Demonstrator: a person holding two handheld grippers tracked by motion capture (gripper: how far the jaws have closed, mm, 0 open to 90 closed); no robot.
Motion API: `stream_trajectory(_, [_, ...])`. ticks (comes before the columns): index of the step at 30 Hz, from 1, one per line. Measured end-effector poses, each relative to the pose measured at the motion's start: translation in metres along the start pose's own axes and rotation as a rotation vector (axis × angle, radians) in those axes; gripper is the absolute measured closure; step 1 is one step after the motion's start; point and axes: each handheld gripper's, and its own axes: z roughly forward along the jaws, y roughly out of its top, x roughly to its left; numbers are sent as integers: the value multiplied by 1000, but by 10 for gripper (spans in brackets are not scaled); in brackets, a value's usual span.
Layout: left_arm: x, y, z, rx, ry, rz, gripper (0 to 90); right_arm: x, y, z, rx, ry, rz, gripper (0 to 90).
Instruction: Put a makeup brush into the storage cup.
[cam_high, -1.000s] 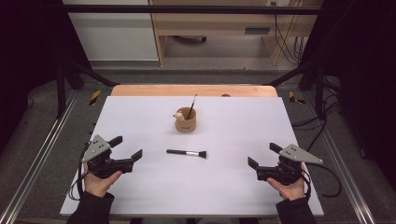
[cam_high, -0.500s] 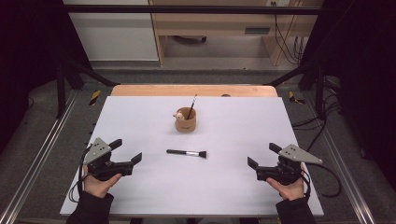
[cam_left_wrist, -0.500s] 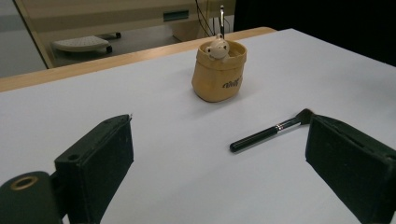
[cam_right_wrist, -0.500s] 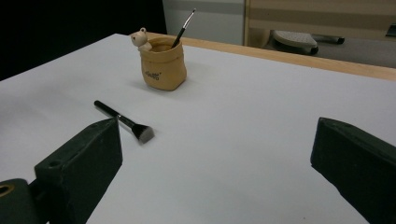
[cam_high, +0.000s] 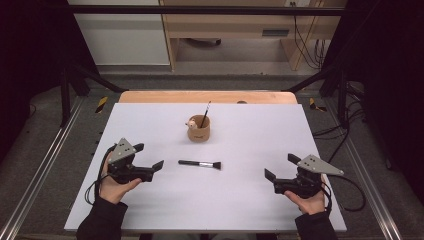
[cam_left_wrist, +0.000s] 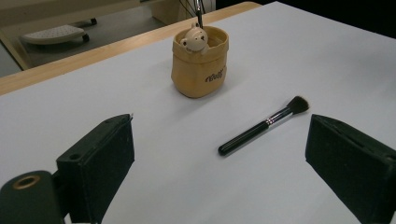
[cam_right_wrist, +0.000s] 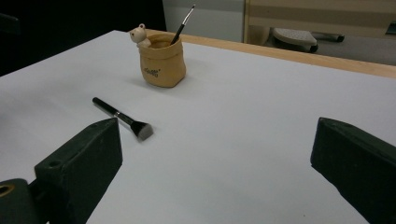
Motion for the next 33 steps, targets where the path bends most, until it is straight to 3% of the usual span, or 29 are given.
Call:
stream_trajectory(16, [-16,21,37,101,-69,81,76,1,0,1,0,3,-10,28])
stream_trajectory(33, [-34,28,80,212,-110,149,91,3,0,1,5,5,-12,28])
